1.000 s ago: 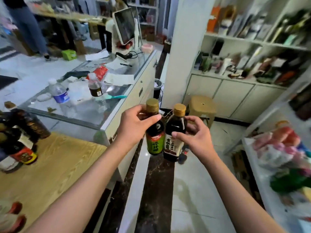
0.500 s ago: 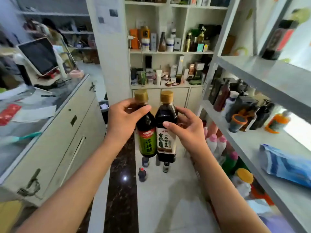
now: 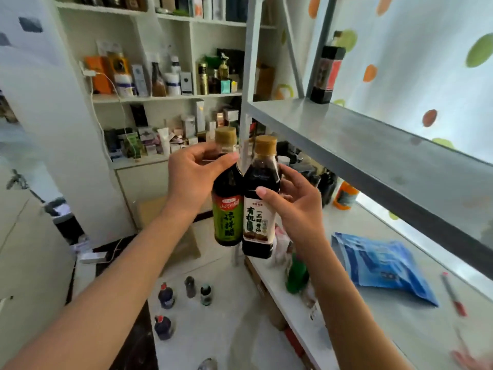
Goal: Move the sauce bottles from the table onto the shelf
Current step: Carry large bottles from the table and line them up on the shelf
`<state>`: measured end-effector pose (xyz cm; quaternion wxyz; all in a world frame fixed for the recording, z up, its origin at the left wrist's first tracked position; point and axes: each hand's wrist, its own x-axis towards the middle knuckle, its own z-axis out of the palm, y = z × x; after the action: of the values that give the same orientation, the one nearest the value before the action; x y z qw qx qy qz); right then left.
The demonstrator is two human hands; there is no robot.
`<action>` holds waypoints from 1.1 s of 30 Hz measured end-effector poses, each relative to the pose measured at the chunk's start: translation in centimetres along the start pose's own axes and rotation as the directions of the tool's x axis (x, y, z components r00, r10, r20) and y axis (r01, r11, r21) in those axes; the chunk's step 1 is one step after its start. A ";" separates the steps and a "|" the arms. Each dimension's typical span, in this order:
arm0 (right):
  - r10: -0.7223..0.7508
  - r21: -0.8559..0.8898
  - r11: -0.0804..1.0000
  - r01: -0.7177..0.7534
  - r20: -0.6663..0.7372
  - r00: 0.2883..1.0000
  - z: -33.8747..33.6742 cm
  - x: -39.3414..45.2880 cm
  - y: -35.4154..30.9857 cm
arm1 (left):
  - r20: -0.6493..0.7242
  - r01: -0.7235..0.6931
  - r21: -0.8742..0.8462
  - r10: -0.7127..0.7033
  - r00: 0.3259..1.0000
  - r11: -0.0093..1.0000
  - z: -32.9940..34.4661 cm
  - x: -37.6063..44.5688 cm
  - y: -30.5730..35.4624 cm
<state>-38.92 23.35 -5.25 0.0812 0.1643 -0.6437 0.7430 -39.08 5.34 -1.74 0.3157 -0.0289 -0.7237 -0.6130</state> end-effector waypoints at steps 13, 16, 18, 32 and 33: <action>-0.123 -0.157 0.984 0.083 -0.267 0.956 -1.6 16.7 0.2 | 0.233 0.037 -0.321 0.042 0.972 0.946 10.9 19.6 -5.1; -0.140 -0.195 0.977 0.081 -0.313 0.939 -2.2 20.4 -0.4 | 0.248 0.035 -0.391 0.069 0.966 0.920 13.6 23.8 -5.5; -0.184 -0.237 0.966 0.106 -0.335 0.924 -2.8 23.0 -0.9 | 0.251 0.029 -0.430 0.088 0.964 0.902 15.4 26.4 -5.2; -0.345 -0.510 0.854 0.101 -0.412 0.843 -12.5 35.2 -2.1 | 0.323 -0.079 -0.404 0.223 0.920 0.911 29.2 34.9 -5.4; -0.346 -0.536 0.840 0.082 -0.413 0.843 -13.3 35.7 -1.7 | 0.328 -0.077 -0.397 0.220 0.919 0.914 30.0 34.9 -5.7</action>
<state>-73.56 33.41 7.21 0.3678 0.0157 -0.7472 0.5533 -82.05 19.07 8.99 0.2104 -0.2585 -0.6341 -0.6978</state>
